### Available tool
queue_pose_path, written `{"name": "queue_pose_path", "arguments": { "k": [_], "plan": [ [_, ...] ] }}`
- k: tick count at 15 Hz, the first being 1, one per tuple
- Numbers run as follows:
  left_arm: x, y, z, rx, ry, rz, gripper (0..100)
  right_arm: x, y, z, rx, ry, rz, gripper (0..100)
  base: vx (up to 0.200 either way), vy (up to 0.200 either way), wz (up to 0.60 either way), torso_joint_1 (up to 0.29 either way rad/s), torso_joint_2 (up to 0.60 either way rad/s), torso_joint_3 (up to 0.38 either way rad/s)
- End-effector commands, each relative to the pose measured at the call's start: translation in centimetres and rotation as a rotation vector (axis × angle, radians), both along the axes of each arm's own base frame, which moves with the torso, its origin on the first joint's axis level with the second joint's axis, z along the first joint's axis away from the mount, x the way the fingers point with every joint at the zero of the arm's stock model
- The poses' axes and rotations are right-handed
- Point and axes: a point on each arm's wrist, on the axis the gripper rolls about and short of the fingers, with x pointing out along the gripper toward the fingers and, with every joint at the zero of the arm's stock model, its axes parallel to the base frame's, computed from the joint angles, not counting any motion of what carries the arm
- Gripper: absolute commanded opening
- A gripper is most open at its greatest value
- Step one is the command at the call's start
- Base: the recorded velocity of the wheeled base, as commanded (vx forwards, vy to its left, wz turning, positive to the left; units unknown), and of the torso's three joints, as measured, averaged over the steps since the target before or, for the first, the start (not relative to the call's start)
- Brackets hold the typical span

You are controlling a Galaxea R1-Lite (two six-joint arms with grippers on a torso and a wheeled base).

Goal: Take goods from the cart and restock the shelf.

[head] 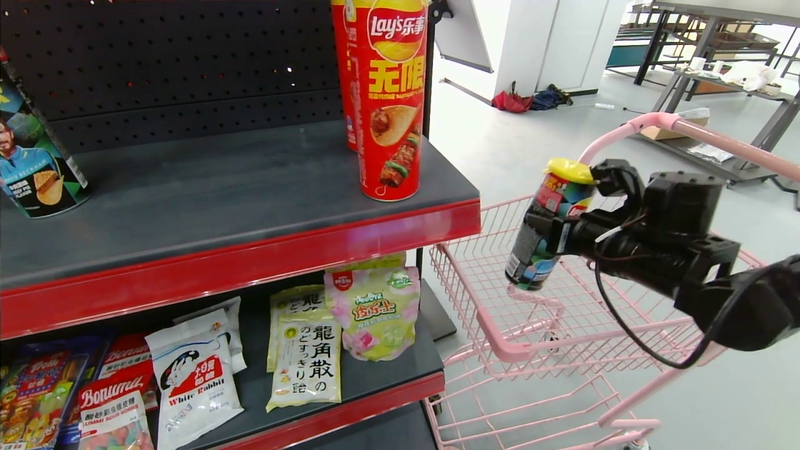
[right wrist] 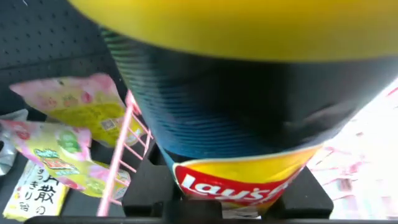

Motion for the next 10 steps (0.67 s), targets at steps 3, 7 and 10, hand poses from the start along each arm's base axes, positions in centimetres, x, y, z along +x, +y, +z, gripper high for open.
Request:
{"name": "queue_pose_path", "arguments": {
  "k": [3,7,10],
  "plan": [
    [0.0,0.0,0.0,0.000,0.001,0.000,100,-13.5,-5.7,11.8,-0.082,-0.104,-0.182,0,0.000,0.000,0.00,0.000,0.00,0.000],
    [0.0,0.0,0.0,-0.002,0.001,0.002,100,-26.0,-8.1,8.3,-0.124,0.016,-0.246,0,0.000,0.000,0.00,0.000,0.00,0.000],
    [0.0,0.0,0.0,0.000,0.001,0.002,100,-30.3,-8.8,6.0,-0.140,0.036,-0.273,0,0.000,0.000,0.00,0.000,0.00,0.000]
  ]
}}
